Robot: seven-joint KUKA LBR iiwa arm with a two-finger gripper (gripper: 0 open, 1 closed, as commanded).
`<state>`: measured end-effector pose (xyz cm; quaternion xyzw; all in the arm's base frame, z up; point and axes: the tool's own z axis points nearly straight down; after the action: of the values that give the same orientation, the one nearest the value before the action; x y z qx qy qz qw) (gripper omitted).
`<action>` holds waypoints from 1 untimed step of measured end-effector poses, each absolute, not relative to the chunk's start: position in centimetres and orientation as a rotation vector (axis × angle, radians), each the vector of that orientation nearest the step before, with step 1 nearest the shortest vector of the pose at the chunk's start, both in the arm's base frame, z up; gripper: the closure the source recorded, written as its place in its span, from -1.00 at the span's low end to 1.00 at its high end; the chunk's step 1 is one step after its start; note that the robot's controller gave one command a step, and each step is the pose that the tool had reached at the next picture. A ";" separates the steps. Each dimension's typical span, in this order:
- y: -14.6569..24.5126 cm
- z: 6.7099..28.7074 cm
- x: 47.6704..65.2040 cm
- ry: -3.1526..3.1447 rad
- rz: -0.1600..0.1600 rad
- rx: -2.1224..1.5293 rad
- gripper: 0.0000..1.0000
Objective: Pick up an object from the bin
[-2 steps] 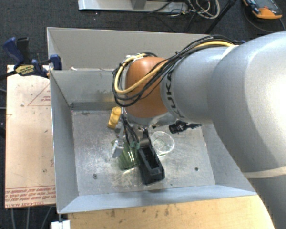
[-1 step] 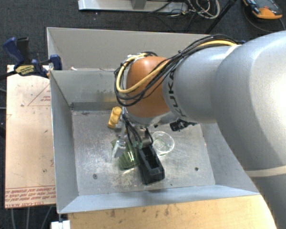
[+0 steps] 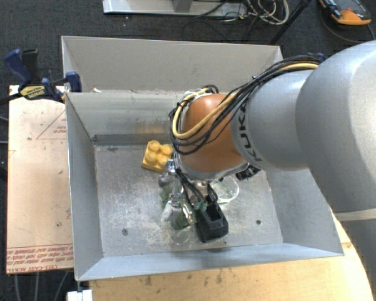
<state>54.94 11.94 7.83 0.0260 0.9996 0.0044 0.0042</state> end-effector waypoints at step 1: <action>10.9 7.7 54.2 3.112 0.018 0.347 -1.00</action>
Offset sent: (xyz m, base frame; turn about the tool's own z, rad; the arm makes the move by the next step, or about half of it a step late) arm 0.0412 -0.0514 -0.0083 -0.3260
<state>54.23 10.86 7.74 0.1108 0.9938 0.0057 0.0053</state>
